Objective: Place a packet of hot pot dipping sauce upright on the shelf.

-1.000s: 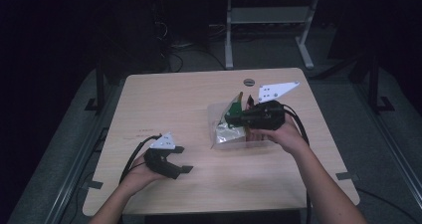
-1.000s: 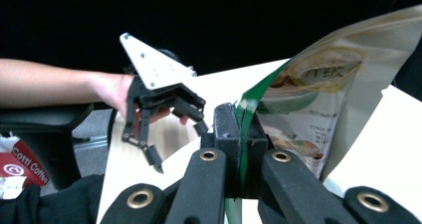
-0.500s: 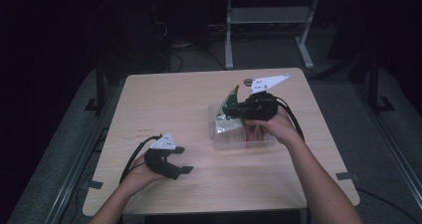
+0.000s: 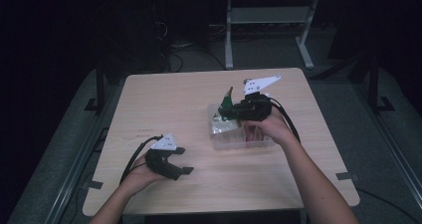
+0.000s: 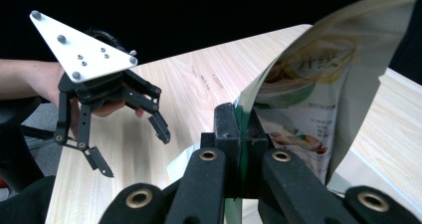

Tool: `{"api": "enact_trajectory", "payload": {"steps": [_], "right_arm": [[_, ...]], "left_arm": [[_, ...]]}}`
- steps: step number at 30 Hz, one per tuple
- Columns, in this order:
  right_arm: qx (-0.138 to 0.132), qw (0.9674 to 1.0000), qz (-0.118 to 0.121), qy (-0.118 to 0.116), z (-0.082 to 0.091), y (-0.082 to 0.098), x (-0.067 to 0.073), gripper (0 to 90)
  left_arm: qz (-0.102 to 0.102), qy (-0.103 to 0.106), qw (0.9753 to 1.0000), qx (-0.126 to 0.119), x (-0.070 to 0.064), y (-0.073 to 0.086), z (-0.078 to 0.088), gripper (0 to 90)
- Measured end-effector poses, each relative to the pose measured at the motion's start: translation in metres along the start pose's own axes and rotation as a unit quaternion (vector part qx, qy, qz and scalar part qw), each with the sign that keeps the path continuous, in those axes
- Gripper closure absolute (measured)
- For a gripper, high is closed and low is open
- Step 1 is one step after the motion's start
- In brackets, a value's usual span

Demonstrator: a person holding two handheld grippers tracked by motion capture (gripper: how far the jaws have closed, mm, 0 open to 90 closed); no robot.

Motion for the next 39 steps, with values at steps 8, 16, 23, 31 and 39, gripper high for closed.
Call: {"api": "enact_trajectory", "payload": {"steps": [8, 16, 23, 31, 39], "right_arm": [[0.050, 0.9987, -0.001, 0.005, -0.015, 0.014, 0.003, 89.6], [0.049, 0.9987, -0.010, 0.007, -0.019, 0.020, 0.002, 89.3], [0.034, 0.9991, -0.018, 0.019, -0.013, 0.018, 0.000, 83.7], [0.021, 0.9990, -0.022, 0.032, -0.003, 0.016, -0.001, 74.1], [0.034, 0.9972, -0.029, 0.061, -0.002, 0.018, 0.000, 49.8]], "left_arm": [[0.000, 0.001, 1.0000, 0.001, -0.001, 0.000, -0.001, 20.7], [-0.002, 0.002, 1.0000, 0.002, 0.000, 0.000, -0.001, 20.7], [0.003, 0.003, 1.0000, 0.002, -0.001, 0.000, -0.001, 20.7], [0.001, 0.004, 1.0000, 0.003, -0.001, 0.000, -0.002, 20.7], [0.001, 0.005, 1.0000, 0.004, -0.001, 0.000, -0.002, 20.7]]}}
Point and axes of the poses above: each handheld gripper's, and its own axes: z roughly backward along the jaws, y roughly out of its underside, x roughly to its left, the point moved 4 cm from there along -z, roughly forward along the jaws, and after that the axes turned 6 degrees about z, right-handed, at the moved point
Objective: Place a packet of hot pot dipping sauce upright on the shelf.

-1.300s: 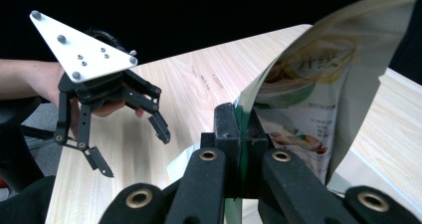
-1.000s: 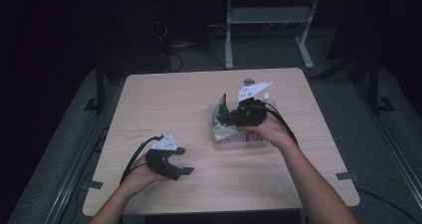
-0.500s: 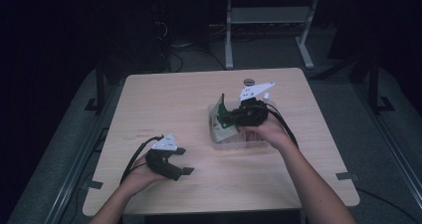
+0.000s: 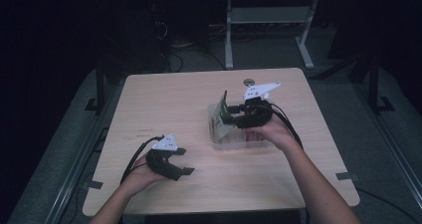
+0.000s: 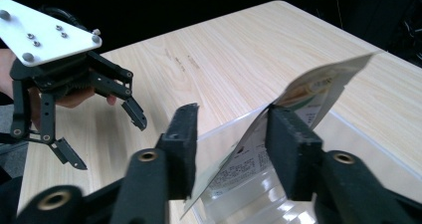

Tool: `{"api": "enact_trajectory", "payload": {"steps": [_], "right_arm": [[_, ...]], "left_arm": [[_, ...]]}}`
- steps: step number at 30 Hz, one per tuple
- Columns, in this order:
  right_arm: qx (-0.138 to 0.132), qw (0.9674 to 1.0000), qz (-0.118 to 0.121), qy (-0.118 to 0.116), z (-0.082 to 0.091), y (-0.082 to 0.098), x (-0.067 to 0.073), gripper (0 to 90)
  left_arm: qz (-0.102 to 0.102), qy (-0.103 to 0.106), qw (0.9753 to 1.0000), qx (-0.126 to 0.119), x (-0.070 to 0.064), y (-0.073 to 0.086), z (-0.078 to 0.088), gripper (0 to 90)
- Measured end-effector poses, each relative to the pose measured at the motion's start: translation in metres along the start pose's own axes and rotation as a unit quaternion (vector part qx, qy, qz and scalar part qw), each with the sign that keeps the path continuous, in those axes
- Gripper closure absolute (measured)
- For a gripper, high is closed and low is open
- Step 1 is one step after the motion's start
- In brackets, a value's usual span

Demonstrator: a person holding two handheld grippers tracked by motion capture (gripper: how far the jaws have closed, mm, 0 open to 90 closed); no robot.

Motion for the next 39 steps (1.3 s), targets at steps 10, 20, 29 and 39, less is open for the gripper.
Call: {"api": "enact_trajectory", "payload": {"steps": [10, 20, 29, 39], "right_arm": [[0.019, 0.9996, -0.004, 0.022, 0.000, 0.002, -0.001, 35.8], [0.024, 0.9989, -0.008, 0.038, -0.005, 0.002, 0.001, 17.2], [0.022, 0.9991, -0.018, 0.031, -0.003, 0.001, 0.000, 15.8], [-0.004, 0.9993, -0.011, 0.037, 0.018, -0.002, 0.008, 15.8]], "left_arm": [[-0.001, 0.000, 1.0000, 0.001, 0.000, 0.000, 0.000, 20.7], [0.001, 0.001, 1.0000, 0.002, 0.000, 0.000, 0.000, 20.5], [0.000, 0.002, 1.0000, 0.004, 0.000, 0.001, -0.001, 20.3], [0.002, 0.002, 1.0000, 0.003, -0.001, 0.001, 0.004, 20.3]]}}
Point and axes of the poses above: each handheld gripper's, and its own axes: z roughly backward along the jaws, y roughly out of its underside, x roughly to its left, the point moved 4 cm from there along -z, roughly forward along the jaws, and after that the axes turned 6 degrees about z, right-handed, at the moved point
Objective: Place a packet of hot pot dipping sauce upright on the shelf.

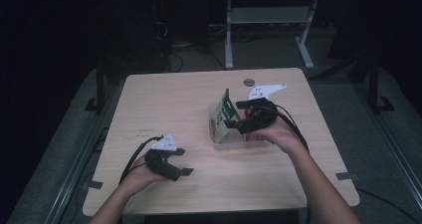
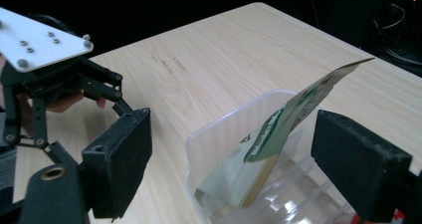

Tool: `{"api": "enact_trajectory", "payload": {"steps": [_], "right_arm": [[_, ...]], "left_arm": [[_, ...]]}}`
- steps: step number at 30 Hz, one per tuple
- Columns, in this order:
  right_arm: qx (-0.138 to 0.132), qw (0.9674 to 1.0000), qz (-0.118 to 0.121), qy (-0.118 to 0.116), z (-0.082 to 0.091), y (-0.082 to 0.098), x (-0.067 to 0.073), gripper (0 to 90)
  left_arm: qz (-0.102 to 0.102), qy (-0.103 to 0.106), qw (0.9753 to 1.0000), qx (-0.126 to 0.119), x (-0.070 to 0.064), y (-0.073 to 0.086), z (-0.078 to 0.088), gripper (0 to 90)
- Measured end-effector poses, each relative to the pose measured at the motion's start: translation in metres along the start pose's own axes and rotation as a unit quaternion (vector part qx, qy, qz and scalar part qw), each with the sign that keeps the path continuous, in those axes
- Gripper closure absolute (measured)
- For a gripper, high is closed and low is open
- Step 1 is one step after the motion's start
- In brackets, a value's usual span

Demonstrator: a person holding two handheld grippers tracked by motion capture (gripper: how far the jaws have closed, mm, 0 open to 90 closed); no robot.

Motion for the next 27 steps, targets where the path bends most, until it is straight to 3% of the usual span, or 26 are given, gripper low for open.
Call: {"api": "enact_trajectory", "payload": {"steps": [13, 27], "right_arm": [[-0.033, 0.9994, 0.013, 0.003, 0.035, 0.015, 0.017, 16.2], [-0.039, 0.9991, 0.012, 0.013, 0.078, 0.064, 0.038, 16.3]], "left_arm": [[0.006, -0.006, 1.0000, 0.001, -0.006, 0.003, 0.017, 20.3], [0.022, -0.020, 0.9996, -0.001, -0.015, 0.028, 0.043, 20.3]]}}
Point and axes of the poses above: each handheld gripper's, and its own axes: z roughly backward along the jaws, y roughly out of its underside, x roughly to its left, the point moved 4 cm from there along -z, roughly forward along the jaws, and after that the axes turned 6 degrees about z, right-handed, at the moved point
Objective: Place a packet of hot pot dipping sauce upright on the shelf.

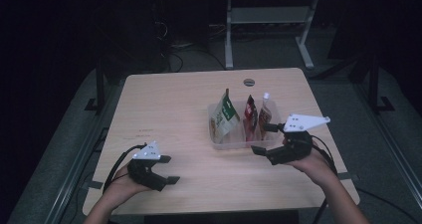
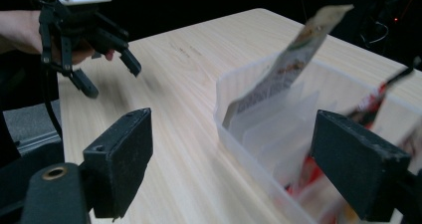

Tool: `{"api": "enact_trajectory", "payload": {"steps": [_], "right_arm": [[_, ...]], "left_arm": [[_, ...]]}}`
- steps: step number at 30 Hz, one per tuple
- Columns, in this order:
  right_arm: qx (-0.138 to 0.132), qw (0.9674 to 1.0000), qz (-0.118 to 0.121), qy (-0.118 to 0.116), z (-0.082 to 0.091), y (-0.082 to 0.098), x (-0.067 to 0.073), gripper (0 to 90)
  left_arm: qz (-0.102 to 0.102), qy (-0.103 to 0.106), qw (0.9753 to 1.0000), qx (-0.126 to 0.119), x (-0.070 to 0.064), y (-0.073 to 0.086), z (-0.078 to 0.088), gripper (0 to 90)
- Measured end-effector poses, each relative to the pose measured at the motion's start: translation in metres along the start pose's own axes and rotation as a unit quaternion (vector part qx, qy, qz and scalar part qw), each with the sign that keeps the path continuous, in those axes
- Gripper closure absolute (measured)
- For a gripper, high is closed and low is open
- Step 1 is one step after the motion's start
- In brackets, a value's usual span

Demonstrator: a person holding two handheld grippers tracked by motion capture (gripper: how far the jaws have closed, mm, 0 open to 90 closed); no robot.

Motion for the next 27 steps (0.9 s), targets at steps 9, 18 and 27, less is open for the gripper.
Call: {"api": "enact_trajectory", "payload": {"steps": [9, 18, 27], "right_arm": [[0.020, 0.9994, -0.017, 0.022, 0.018, 0.042, 0.001, 16.2], [0.053, 0.9974, -0.023, 0.042, 0.016, 0.077, -0.009, 13.6], [0.114, 0.9926, -0.008, 0.042, 0.003, 0.099, -0.014, 13.2]], "left_arm": [[0.007, -0.016, 0.9998, 0.000, 0.000, 0.020, 0.011, 19.4], [-0.006, -0.033, 0.9993, 0.015, 0.008, 0.030, 0.007, 15.3], [0.004, -0.038, 0.9988, 0.032, 0.021, 0.039, 0.003, 14.9]]}}
Point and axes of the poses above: each handheld gripper's, and its own axes: z roughly backward along the jaws, y roughly out of its underside, x roughly to its left, the point moved 4 cm from there along -z, roughly forward along the jaws, and after that the axes turned 6 degrees about z, right-handed, at the moved point
